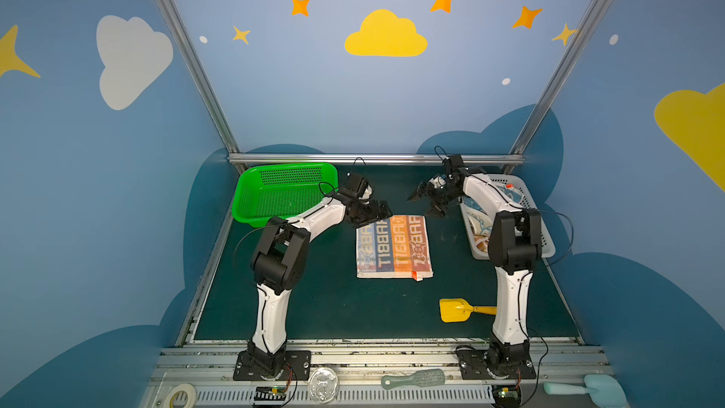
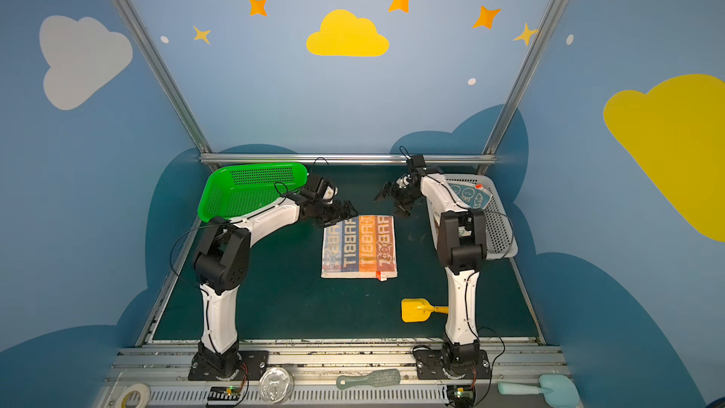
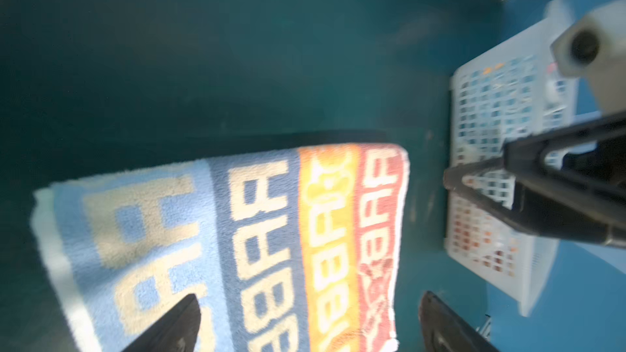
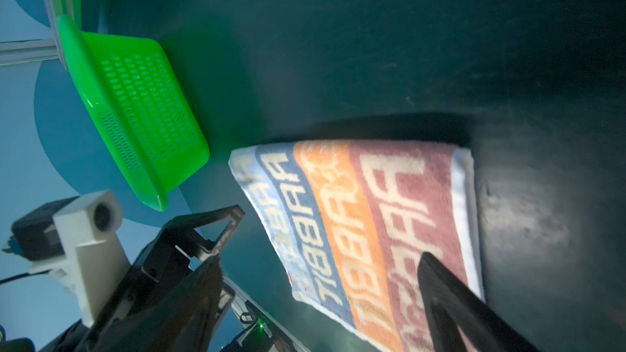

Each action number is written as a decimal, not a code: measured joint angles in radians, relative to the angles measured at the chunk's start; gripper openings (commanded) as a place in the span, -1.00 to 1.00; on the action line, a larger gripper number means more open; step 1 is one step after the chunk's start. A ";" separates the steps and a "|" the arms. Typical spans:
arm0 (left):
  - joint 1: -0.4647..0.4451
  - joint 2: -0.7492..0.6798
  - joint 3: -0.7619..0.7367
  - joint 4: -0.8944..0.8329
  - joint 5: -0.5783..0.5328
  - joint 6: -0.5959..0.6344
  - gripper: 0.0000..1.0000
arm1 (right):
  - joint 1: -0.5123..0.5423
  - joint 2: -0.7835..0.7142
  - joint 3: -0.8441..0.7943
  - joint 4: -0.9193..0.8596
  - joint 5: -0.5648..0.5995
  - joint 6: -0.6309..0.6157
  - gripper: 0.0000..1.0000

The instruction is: Fold and stack the towels

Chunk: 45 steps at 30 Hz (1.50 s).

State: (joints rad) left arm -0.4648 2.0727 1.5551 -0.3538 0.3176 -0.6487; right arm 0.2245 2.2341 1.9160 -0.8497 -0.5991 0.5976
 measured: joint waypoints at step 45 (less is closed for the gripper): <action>0.117 0.109 0.037 0.030 -0.040 0.154 0.99 | -0.007 0.204 0.177 -0.099 -0.003 -0.113 0.79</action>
State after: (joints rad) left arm -0.3481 2.1818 1.5921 -0.3237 0.2775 -0.4946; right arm 0.2176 2.4386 2.0926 -0.9489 -0.6022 0.4843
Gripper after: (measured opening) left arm 0.996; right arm 0.897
